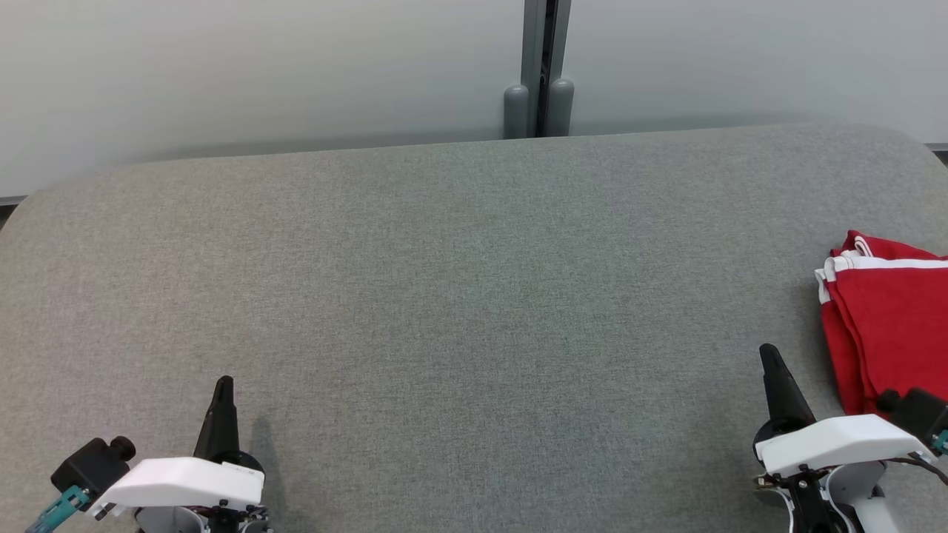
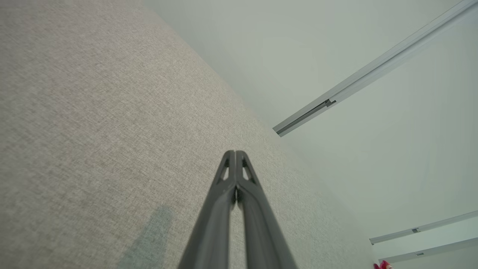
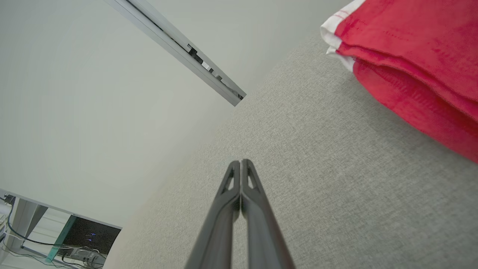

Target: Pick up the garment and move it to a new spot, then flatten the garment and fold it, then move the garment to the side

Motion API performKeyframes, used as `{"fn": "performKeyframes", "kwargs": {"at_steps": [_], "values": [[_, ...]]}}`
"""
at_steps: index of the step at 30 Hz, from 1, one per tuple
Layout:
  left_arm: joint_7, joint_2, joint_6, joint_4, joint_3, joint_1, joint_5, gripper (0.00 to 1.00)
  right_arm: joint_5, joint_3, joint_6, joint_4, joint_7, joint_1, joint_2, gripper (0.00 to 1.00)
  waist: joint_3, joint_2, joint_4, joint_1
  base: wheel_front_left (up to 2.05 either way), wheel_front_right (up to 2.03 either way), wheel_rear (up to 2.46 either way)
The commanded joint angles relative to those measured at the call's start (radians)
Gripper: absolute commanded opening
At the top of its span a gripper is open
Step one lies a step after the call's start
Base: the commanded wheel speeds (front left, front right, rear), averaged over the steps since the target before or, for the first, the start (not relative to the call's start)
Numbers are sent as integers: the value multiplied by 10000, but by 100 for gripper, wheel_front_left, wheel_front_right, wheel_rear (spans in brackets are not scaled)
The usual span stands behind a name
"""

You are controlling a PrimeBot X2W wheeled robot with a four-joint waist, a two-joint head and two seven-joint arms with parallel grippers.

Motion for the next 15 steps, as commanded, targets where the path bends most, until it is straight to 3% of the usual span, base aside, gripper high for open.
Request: {"fn": "performKeyframes", "kwargs": {"at_steps": [1,15], "values": [[85,67,-72,-193,90,-215,-354,0,366,-72,1,-215,103,3,-84,0,-16,0,6,0,0,0,0],[512,81,-217,-428,260,-239,-1921,0,1979,-363,1,-543,533,144,-103,0,-154,0,47,0,0,0,0]]}}
